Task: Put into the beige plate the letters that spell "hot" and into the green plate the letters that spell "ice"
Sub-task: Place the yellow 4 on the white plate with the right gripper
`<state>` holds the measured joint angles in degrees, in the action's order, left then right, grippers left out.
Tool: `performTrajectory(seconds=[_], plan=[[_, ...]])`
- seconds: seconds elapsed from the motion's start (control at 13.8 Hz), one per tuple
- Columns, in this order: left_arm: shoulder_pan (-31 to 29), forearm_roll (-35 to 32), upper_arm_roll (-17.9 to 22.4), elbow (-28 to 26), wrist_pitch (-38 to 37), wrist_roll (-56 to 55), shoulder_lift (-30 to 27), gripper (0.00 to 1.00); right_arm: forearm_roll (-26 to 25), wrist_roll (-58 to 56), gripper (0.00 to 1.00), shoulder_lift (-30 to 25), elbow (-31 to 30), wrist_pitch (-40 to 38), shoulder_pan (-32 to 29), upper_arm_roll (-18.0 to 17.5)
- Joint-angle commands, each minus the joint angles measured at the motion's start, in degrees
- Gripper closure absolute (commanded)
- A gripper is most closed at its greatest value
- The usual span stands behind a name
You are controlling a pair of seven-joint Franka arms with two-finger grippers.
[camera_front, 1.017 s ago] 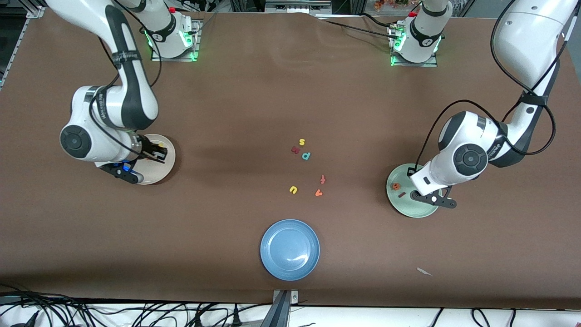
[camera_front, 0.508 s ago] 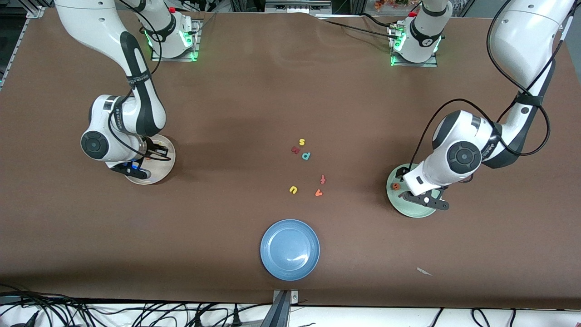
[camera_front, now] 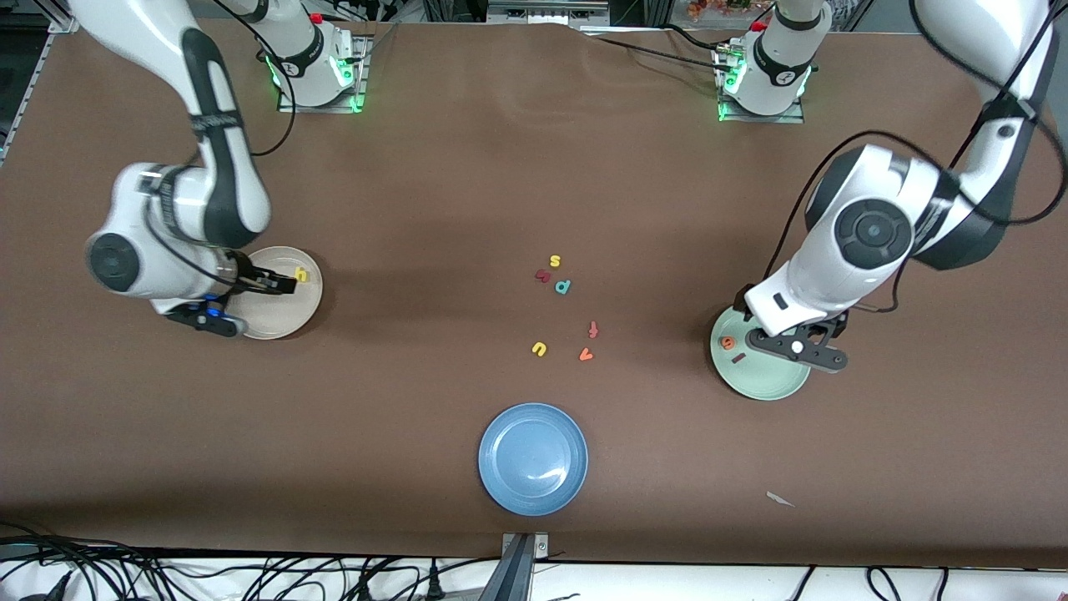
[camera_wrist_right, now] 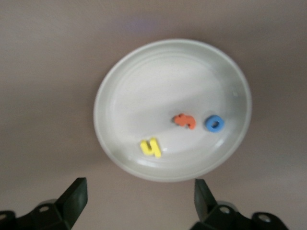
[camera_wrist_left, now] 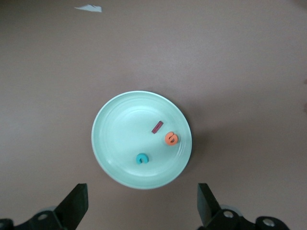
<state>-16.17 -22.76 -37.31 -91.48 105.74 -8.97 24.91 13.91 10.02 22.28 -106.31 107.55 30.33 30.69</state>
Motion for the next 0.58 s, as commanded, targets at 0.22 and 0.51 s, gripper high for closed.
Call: performTrajectory(seconds=[0.22,0.51], plan=[[5.3,15.8,10.9,5.4,-8.7,7.5,-11.1,0.00,-0.4,-4.9,0.00,-0.5,19.6,-18.1,-0.1,5.4],[12.4,19.8,23.1,4.1,-10.6,12.4,-18.0,0.00,-0.6,-5.7,0.00,-3.1,26.7,-21.5,0.0,7.4]])
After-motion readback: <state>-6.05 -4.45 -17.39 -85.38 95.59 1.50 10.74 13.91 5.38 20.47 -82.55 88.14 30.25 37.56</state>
